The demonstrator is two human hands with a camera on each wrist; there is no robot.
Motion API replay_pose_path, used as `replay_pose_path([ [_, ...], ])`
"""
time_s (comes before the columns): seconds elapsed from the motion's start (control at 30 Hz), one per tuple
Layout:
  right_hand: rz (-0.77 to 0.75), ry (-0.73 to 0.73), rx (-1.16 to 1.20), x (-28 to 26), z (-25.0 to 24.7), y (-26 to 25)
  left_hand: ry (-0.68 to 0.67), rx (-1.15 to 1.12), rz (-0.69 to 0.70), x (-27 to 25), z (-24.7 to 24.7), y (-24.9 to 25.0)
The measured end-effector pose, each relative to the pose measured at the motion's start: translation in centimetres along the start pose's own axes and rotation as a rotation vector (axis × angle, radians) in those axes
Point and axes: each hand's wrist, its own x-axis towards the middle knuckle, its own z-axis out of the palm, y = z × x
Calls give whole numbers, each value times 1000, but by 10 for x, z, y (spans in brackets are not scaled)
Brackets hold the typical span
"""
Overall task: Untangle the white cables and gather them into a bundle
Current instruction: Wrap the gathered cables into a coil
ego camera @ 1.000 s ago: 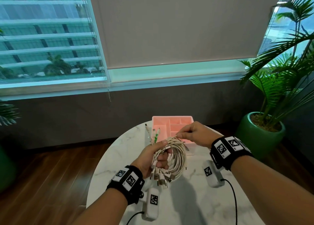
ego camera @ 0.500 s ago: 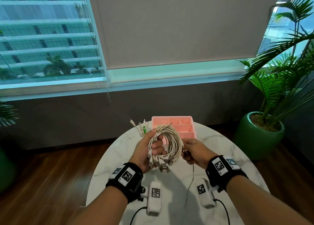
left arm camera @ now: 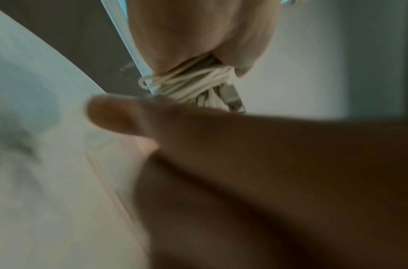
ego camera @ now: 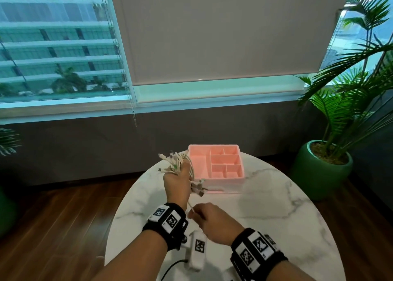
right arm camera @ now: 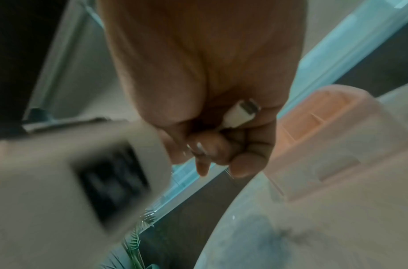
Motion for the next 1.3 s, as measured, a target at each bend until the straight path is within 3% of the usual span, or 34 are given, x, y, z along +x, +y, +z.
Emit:
replay_pose_path([
  [0.1,-101,21,-263,1,-25,-17,-164,169,50,-2,-14,-15],
  [0.23,-166,78,-402,8,-65,-24,-465,205,-80,-13,-28,-23],
  [0.33,-141,81,-284,13,-82,-22,-676,63,-239,-26,-28,-21],
  [0.43,-110,195,-141,19,-88,-13,-723,-124,-342,-30,-25,-17],
  [0.53,-149,249,-19,25,-86,1,-830,-198,-365,-25,-23,-15],
  [0.7,-104,141,329,24,-88,18,-997,-129,-315,-18,-20,-9],
  [0.77,-81,67,442,22,-90,21,-1014,-106,-330,-18,-19,-7],
  [0.83,-98,66,367,21,-88,25,-965,-70,-335,-19,-19,-10],
  [1.03,-91,206,178,20,-80,28,-768,113,-111,-18,-15,-23],
  [1.17,-72,223,163,17,-74,36,-834,165,-186,-23,-14,-28],
  [1.3,-31,127,23,11,-75,41,-849,267,-235,-23,-15,-32],
])
